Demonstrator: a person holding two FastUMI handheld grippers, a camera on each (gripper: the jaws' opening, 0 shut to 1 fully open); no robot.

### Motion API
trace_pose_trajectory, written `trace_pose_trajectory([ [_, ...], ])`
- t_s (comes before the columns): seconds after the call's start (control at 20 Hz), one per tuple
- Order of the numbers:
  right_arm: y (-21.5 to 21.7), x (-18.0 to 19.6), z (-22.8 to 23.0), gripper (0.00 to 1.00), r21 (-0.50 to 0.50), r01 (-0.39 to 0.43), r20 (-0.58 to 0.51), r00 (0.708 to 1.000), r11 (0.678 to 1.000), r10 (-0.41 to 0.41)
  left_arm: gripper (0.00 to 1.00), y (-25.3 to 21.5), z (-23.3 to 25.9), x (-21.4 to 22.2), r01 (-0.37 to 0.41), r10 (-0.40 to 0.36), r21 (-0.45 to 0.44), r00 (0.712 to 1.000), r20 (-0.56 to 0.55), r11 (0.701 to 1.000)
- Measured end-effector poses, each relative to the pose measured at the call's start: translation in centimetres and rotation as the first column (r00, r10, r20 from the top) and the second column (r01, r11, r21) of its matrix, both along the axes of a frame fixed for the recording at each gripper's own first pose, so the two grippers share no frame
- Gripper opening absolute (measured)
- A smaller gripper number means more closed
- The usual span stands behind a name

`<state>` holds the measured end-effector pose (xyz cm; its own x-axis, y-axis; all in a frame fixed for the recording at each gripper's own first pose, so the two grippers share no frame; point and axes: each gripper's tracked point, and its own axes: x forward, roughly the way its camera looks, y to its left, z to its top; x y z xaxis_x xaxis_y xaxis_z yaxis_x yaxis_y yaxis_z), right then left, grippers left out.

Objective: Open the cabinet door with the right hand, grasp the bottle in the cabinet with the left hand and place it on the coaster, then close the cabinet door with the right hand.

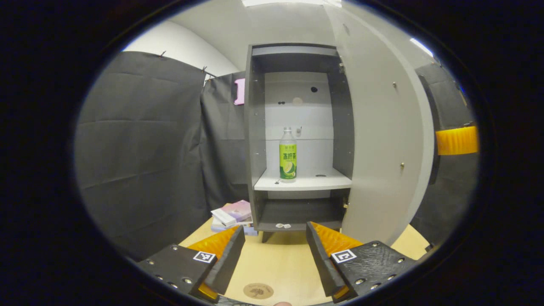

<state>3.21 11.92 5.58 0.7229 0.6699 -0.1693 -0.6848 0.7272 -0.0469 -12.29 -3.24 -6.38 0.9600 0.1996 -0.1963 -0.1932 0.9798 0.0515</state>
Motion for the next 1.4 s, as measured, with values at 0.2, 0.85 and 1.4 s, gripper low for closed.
trace_pose_trajectory([
  [0.2, -0.7, -0.1, 0.2, 0.11, -0.02, 0.1, 0.01, 0.995, 0.995, -0.1, 0.86, 1.3, -0.7, 0.3, -0.007, 0.007, 0.001, 1.0, -0.008, 1.0],
  [0.85, -6.5, -0.4, 2.3, 0.11, 0.006, 0.456, 0.071, 0.887, 0.89, -0.456, 0.83, -2.0, -1.8, 8.1, 0.113, -0.111, 0.045, 0.993, -0.036, 0.993],
  [1.4, -6.1, -4.4, 3.3, 0.17, 0.08, 0.5, 0.057, 0.861, 0.862, -0.505, 0.83, -1.9, -2.1, 17.3, 0.187, -0.185, 0.084, 0.982, -0.024, 0.979],
])
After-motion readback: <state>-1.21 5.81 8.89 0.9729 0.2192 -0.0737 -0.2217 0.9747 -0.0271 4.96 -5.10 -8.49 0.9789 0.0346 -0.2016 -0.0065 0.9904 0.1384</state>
